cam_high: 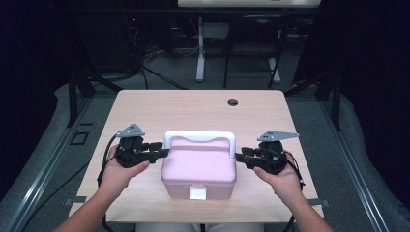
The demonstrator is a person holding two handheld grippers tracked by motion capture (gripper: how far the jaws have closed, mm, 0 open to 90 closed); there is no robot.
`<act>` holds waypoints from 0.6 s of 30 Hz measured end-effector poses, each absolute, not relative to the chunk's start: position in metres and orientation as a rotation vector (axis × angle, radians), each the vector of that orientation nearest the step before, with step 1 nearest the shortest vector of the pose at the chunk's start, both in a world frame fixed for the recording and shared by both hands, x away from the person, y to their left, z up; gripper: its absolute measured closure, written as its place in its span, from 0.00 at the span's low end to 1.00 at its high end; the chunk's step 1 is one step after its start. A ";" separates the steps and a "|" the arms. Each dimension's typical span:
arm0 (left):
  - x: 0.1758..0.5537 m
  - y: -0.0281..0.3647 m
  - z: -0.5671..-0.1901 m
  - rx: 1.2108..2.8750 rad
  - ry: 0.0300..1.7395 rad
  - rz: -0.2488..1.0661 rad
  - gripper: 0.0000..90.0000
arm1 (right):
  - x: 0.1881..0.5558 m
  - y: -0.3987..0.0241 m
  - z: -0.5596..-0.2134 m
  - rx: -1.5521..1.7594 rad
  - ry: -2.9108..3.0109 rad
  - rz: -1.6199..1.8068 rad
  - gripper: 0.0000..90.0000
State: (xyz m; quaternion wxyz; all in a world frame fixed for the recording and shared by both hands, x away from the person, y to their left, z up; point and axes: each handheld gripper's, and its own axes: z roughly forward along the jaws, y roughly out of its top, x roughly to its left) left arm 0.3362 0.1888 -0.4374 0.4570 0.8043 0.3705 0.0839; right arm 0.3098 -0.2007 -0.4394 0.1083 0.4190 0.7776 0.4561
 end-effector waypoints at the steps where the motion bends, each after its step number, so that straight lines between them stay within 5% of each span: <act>1: 0.337 0.188 -0.438 1.980 0.916 0.207 0.66 | 0.312 -0.201 -0.440 1.234 2.297 1.336 0.68; 18: 0.344 0.180 -0.443 1.991 0.914 0.207 0.75 | 0.319 -0.185 -0.444 1.176 2.342 1.351 0.72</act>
